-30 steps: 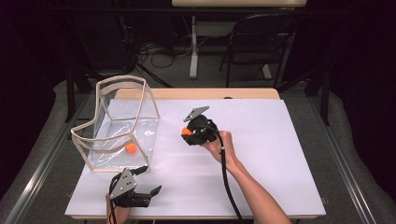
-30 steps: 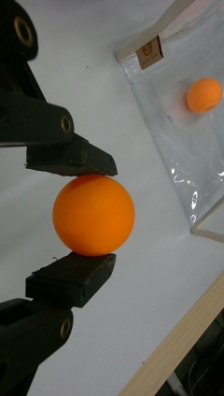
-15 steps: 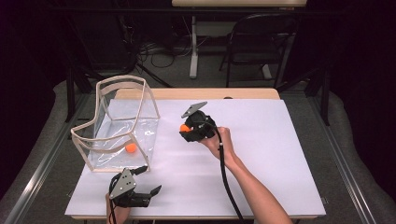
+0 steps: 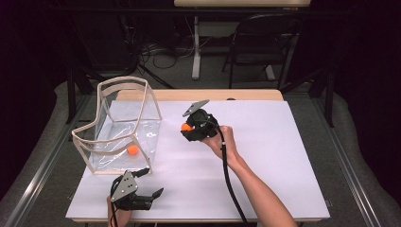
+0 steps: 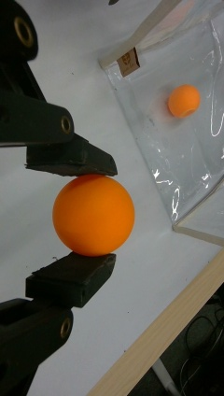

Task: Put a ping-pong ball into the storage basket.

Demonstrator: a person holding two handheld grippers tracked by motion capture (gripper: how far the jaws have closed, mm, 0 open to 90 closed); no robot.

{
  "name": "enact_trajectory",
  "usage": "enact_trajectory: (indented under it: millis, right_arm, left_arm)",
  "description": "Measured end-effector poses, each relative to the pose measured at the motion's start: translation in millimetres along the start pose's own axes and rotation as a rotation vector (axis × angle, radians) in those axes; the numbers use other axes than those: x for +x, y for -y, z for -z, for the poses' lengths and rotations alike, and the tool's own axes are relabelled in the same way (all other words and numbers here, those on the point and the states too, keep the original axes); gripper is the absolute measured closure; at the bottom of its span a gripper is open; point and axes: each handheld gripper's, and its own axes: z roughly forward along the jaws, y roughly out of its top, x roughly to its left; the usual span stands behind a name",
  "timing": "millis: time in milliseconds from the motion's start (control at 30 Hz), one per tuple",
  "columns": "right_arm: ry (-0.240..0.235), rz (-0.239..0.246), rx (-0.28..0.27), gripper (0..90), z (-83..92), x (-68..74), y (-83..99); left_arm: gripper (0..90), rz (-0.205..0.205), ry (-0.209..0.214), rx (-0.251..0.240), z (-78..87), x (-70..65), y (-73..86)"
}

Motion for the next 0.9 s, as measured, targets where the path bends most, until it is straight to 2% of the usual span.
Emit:
enact_trajectory:
  millis: [900]
  right_arm:
    - [0.014, 0.036, -0.019, 51.0, 13.6, 3.7, -22.2]
  left_arm:
    - [15.7, 0.003, 0.0, -0.003, 0.3, 0.3, 0.1]
